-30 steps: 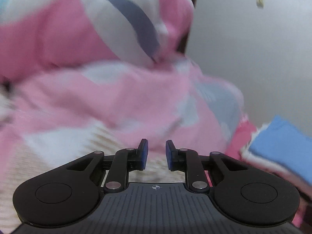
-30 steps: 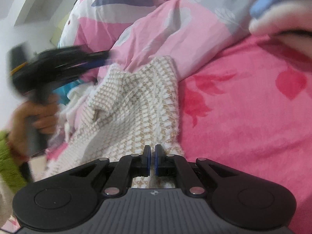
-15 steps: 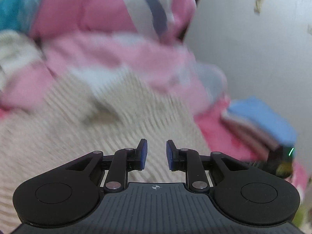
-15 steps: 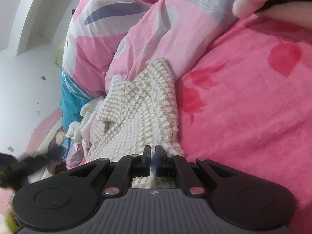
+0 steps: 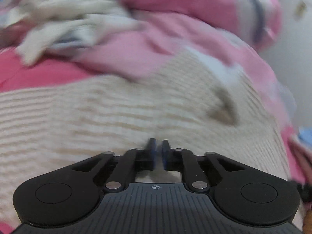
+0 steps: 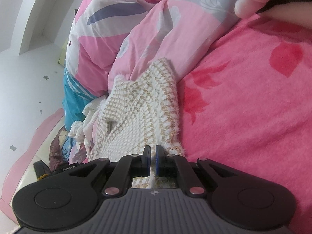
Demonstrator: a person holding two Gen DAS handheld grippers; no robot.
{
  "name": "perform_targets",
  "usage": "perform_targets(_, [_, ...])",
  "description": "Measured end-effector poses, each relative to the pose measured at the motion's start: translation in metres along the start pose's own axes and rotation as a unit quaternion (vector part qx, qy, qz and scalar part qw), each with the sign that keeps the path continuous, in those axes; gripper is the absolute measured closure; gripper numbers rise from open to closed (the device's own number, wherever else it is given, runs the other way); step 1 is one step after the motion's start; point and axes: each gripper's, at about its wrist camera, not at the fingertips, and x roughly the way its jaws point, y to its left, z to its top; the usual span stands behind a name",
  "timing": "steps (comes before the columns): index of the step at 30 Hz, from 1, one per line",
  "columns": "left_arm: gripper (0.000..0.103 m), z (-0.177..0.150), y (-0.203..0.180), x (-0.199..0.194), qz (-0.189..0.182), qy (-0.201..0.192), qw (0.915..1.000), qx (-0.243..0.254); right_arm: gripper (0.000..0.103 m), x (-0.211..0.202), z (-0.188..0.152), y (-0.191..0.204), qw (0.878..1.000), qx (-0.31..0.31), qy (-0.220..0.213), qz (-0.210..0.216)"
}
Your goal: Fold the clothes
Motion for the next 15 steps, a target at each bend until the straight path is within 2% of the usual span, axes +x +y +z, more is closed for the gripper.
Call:
perform_targets(2, [0.093,0.007,0.022,-0.007,0.034,-0.017,0.9986,-0.035,0.101,0.0,0.0,-0.001,1.0,0.002,0.0,0.001])
perform_targets(3, [0.093,0.008,0.03,-0.012,0.035,-0.021,0.9972,-0.063,0.101,0.0,0.001,-0.001,1.0,0.002,0.0,0.001])
perform_targets(5, [0.093,0.008,0.04,-0.025,0.004,-0.031,0.9928,-0.116,0.101,0.0,0.001,-0.002,1.0,0.004,0.001,0.002])
perform_targets(6, [0.092,0.007,0.036,-0.035,-0.011,-0.038,0.9914,-0.124,0.101,0.0,0.001,-0.002,1.0,0.005,0.001,0.003])
perform_targets(10, [0.084,-0.01,-0.012,-0.068,-0.057,-0.052,0.994,-0.078,0.101,0.002,0.003,-0.001,1.0,0.008,0.005,-0.002])
perform_targets(13, [0.081,-0.029,-0.047,-0.077,-0.074,-0.046,0.9953,-0.041,0.102,0.002,0.003,0.021,0.999,-0.014,0.005,-0.046])
perform_targets(15, [0.081,-0.037,-0.042,-0.073,-0.075,-0.046,0.995,-0.048,0.099,0.002,0.003,0.037,0.997,-0.03,0.005,-0.077])
